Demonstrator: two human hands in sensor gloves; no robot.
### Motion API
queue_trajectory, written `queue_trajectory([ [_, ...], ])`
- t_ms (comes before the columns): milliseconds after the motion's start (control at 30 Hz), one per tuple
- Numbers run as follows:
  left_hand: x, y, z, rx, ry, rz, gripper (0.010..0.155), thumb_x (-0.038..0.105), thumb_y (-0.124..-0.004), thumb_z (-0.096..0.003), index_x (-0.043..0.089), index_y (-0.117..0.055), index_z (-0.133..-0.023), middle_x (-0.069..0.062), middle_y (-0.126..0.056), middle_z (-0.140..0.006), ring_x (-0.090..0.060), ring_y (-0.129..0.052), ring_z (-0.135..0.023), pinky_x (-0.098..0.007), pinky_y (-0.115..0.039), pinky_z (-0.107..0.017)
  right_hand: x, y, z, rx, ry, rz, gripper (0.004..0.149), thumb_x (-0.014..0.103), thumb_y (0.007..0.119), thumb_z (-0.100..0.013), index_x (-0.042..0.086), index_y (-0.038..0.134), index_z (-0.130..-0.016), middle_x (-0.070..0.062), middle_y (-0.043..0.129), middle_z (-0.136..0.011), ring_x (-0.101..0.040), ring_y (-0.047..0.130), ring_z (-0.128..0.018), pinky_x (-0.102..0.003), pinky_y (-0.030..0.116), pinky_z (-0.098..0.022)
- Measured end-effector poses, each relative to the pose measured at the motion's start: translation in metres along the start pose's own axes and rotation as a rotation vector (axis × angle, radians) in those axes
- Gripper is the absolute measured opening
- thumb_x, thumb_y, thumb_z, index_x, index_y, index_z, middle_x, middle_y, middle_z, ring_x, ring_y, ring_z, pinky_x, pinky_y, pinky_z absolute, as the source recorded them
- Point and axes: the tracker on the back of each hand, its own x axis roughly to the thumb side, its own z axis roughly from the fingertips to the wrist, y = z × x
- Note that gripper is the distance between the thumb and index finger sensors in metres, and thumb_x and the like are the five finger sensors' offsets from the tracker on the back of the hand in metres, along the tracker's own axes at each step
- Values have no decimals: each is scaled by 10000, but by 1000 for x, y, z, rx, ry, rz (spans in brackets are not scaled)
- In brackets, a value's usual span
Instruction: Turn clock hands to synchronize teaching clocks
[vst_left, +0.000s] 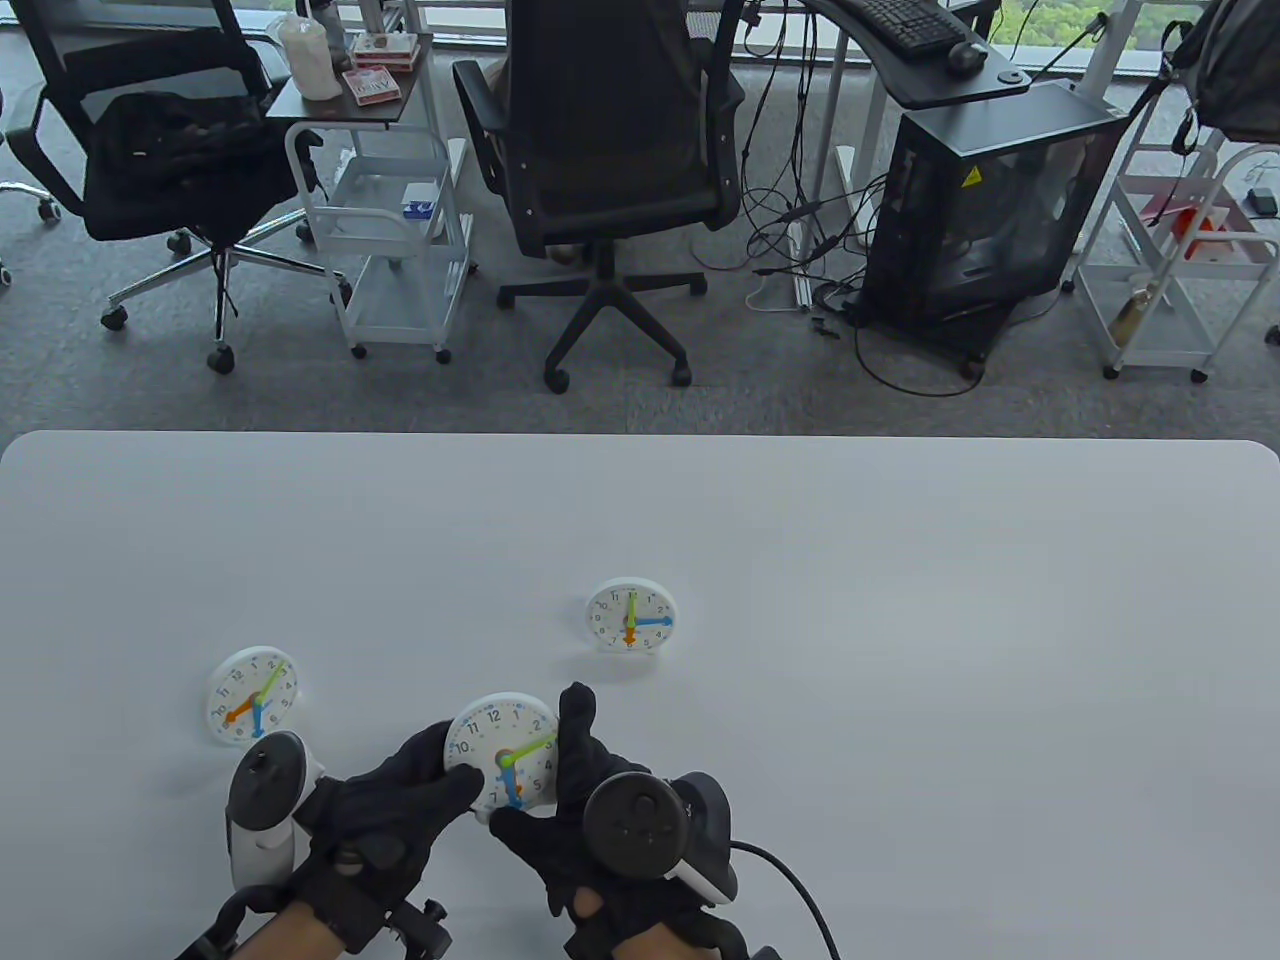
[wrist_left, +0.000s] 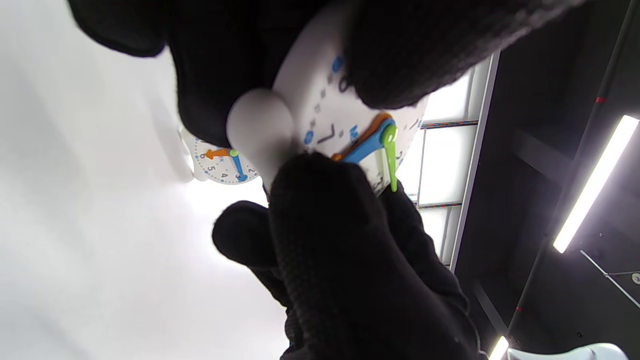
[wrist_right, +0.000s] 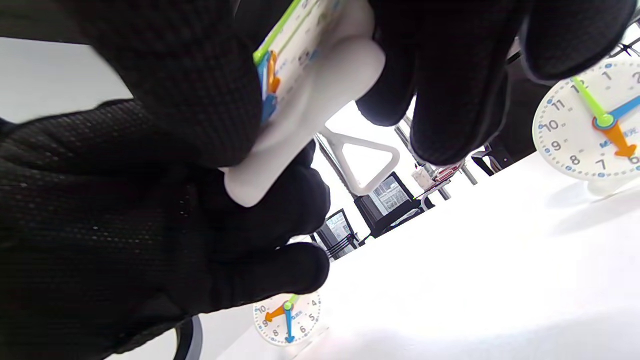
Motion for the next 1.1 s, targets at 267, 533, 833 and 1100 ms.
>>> queue_trajectory([
  [267,0,0,0,3,1,2,541,379,-860,-506,161,-696,-973,-72,-1031,-799,-398,-1018,-687,-666,-684,-578,-1,0,-1,7,-7,-20,1056,440,903,-446,-202,264,-988,-185,755,-842,-377,973,-567,-653,706,-488],
  [533,0,1,0,-1,10,-1,544,377,-847,-512,168,-677,-985,-82,-1013,-813,-399,-1002,-702,-668,-673,-584,-1,-1,-1,7,-17,-22,993,406,890,-458,-199,308,-990,-181,786,-824,-371,987,-553,-652,713,-486],
  [833,0,2,0,0,16,2,549,377,-836,-516,175,-659,-995,-68,-994,-820,-401,-987,-710,-670,-664,-587,-2,-1,-1,-12,-29,-23,896,355,857,-475,-195,369,-988,-178,828,-798,-361,1008,-526,-646,727,-479],
  [1100,0,2,-1,-1,19,2,553,378,-829,-520,180,-645,-1003,-62,-988,-821,-401,-979,-717,-672,-658,-590,-2,-2,-1,-38,-43,-9,811,328,822,-489,-185,433,-983,-171,875,-767,-346,1032,-495,-635,745,-470],
])
